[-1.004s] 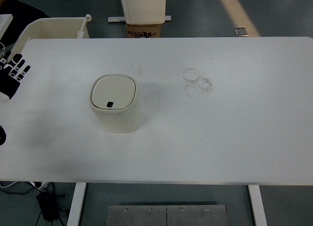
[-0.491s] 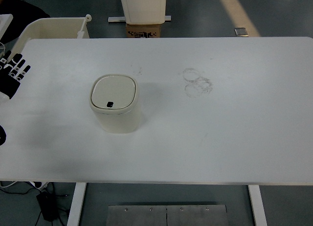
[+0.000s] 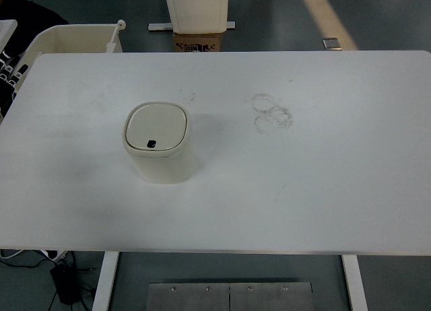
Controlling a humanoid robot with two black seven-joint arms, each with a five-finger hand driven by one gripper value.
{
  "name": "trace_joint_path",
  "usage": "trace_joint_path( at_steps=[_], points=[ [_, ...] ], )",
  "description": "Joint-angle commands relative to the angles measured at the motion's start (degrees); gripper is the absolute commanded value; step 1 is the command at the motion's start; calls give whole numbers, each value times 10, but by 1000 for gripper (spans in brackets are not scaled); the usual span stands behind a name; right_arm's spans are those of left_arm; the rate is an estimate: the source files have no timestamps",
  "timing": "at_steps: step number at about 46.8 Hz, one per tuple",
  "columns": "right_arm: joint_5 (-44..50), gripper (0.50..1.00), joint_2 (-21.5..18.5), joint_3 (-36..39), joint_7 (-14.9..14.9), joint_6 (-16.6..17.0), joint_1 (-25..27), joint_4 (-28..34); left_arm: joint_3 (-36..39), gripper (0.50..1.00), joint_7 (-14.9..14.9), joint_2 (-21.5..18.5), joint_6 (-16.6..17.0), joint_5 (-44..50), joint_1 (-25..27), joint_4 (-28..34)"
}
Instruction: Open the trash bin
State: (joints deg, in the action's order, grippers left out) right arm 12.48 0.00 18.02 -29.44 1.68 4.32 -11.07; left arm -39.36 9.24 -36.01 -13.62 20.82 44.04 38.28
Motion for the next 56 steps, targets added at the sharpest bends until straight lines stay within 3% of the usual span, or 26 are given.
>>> trace_joint_path(
  at_steps=[1,7,13,21,30,46,56],
  points=[
    [0,991,0,0,0,0,0,0,1,1000,-1,-26,25,0,1,62],
    [0,991,0,0,0,0,0,0,3,1000,-3,-61,34,-6,1,149],
    [0,991,0,0,0,0,0,0,4,1000,-15,-85,34,-68,18,207],
    [0,991,0,0,0,0,0,-1,23,1000,-51,-100,34,-126,62,241],
    [0,991,0,0,0,0,0,0,58,1000,-54,-109,33,-149,117,288],
    [0,991,0,0,0,0,0,-1,251,1000,-66,-141,25,-246,267,400],
    [0,991,0,0,0,0,-1,0,325,1000,-84,-148,-17,-303,332,426]
  ],
)
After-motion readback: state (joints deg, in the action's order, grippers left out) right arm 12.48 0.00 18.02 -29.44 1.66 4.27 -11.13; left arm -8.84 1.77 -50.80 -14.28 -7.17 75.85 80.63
